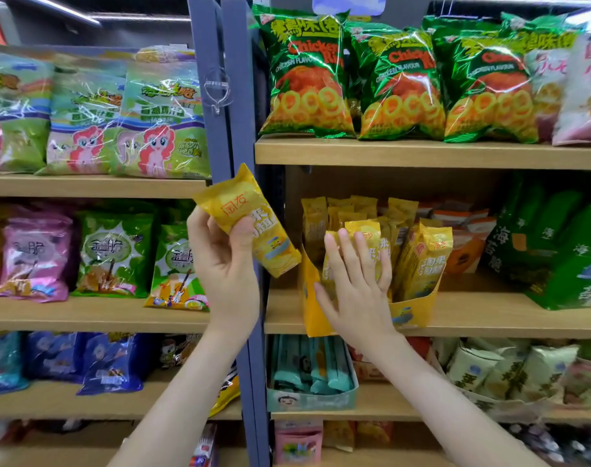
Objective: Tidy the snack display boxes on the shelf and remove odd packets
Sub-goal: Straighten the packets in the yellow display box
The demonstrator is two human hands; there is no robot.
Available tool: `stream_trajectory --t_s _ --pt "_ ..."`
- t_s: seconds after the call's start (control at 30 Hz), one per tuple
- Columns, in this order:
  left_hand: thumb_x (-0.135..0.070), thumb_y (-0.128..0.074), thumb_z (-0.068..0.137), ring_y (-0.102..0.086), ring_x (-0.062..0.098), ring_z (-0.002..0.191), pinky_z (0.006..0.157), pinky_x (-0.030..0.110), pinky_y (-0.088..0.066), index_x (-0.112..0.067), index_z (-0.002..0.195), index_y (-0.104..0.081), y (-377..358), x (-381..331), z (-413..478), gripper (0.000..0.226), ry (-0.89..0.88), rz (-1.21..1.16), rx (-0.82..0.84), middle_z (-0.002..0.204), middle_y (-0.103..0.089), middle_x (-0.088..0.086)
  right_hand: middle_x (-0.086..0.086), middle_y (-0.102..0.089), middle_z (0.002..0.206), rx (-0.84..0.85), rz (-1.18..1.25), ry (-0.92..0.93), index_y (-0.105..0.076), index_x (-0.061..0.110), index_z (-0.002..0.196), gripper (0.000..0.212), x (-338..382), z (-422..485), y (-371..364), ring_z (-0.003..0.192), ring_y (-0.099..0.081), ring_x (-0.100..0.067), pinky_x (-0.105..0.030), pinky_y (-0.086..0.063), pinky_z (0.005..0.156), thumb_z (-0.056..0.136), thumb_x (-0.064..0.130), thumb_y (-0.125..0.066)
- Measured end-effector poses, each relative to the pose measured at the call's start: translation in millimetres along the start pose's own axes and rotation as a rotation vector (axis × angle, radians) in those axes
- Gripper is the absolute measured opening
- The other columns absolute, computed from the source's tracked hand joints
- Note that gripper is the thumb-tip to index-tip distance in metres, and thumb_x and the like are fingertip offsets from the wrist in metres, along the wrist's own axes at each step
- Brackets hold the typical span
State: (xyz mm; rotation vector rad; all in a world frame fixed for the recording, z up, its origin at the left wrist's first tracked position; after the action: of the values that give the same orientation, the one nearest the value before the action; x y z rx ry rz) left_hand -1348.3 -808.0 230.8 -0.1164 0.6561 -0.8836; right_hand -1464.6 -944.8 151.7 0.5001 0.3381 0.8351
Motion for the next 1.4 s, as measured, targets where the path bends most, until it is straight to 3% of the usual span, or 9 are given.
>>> stream_trajectory --t_s 0.1,0.23,0.43,0.6,0.77,0.87,0.97,1.13,1.4 --pt "-0.028 -0.051 0.095 -0.058 -0.007 0.085 0.076 0.012 -0.047 -0.023 0.112 -0.05 22.7 3.4 -12.7 0.018 0.174 0.079 0.083 0.091 -0.063 -0.028 -0.005 -0.02 0.159 -0.002 0.073 0.041 -0.023 0.016 0.153 0.065 8.3 -6.1 8.3 0.149 -0.008 -0.022 -0.05 -0.003 0.118 0.098 0.042 -0.044" --pt "-0.036 -0.055 0.095 -0.062 -0.002 0.1 0.084 0.014 -0.047 -0.032 0.122 -0.056 49.1 27.5 -59.9 0.027 0.455 0.276 0.38 0.102 -0.067 -0.028 -0.001 -0.034 0.15 0.038 0.562 0.058 -0.032 0.011 0.147 0.053 27.3 -19.6 25.4 0.142 -0.023 -0.012 -0.03 -0.015 0.116 0.102 0.039 -0.035" --pt "-0.045 -0.055 0.084 -0.052 -0.022 0.104 0.088 0.005 -0.042 -0.046 0.118 -0.049 75.0 59.8 -144.9 0.035 0.782 0.457 0.615 0.119 -0.059 -0.022 0.014 -0.054 0.115 0.574 1.005 -0.159 -0.057 0.018 0.126 0.027 55.7 -66.6 0.6 0.104 -0.046 0.007 -0.002 -0.031 0.091 0.099 0.024 -0.051" --pt "-0.035 -0.052 0.096 -0.052 -0.013 0.107 0.089 0.004 -0.04 -0.038 0.131 -0.049 89.8 73.7 -188.0 0.035 0.931 0.486 0.706 0.124 -0.054 -0.024 -0.007 -0.064 0.082 0.797 1.118 -0.584 -0.062 0.013 0.081 0.011 49.4 -111.8 -26.4 0.078 -0.058 -0.014 -0.029 -0.042 0.072 0.091 0.017 -0.064" --pt "-0.028 -0.049 0.101 -0.056 0.007 0.116 0.089 0.01 -0.04 -0.028 0.134 -0.054 95.5 85.2 -217.0 0.034 1.024 0.521 0.768 0.122 -0.062 -0.012 0.0 -0.055 0.064 0.833 1.323 -0.967 -0.052 0.013 0.065 0.029 47.6 -145.5 -39.6 0.064 -0.051 -0.013 -0.022 -0.042 0.062 0.09 0.002 -0.062" --pt "-0.037 -0.062 0.092 -0.059 0.008 0.097 0.072 0.006 -0.038 -0.027 0.134 -0.046 91.9 85.2 -229.1 0.046 1.055 0.621 0.781 0.099 -0.06 -0.017 -0.002 -0.056 0.063 0.763 1.333 -1.147 -0.052 0.011 0.066 0.028 38.6 -156.1 -50.4 0.062 -0.052 -0.016 -0.027 -0.043 0.062 0.09 0.001 -0.06" --pt "-0.047 -0.069 0.084 -0.058 0.011 0.086 0.066 0.023 -0.043 -0.031 0.122 -0.044 84.9 86.1 -239.9 0.048 1.023 0.757 0.883 0.095 -0.062 -0.01 -0.004 -0.058 0.069 0.778 1.28 -1.157 -0.056 0.01 0.072 0.02 31.7 -159.0 -54.6 0.064 -0.053 -0.015 -0.025 -0.043 0.059 0.09 0.003 -0.062" --pt "-0.042 -0.067 0.088 -0.064 0.014 0.096 0.086 0.031 -0.05 -0.024 0.118 -0.064 90.9 100.5 -241.5 0.035 1.248 0.66 0.964 0.103 -0.067 -0.006 -0.008 -0.055 0.073 0.918 1.207 -1.11 -0.065 0.009 0.095 0.014 18.6 -165.0 -57.3 0.054 -0.056 -0.008 -0.019 -0.042 0.046 0.089 -0.002 -0.06" --pt "-0.034 -0.067 0.091 -0.069 0.012 0.095 0.085 0.032 -0.056 -0.031 0.106 -0.066 102.9 107.6 -247.0 0.016 1.406 0.425 1.051 0.103 -0.073 -0.003 -0.002 -0.067 0.09 1.248 1.319 -0.837 -0.066 0.011 0.1 0.02 28.9 -174.3 -56.2 0.073 -0.061 -0.005 -0.018 -0.048 0.065 0.086 0.026 -0.064"
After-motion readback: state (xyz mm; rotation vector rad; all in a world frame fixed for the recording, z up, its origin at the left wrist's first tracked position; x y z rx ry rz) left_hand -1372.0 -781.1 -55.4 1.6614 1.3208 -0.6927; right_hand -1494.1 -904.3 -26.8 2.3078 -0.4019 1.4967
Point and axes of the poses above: each hand's wrist, its own z-axis towards the middle knuckle, its own y-axis out of the back of the hand, x = y × z, the point moved 5 cm from there along z, towards the middle knuckle
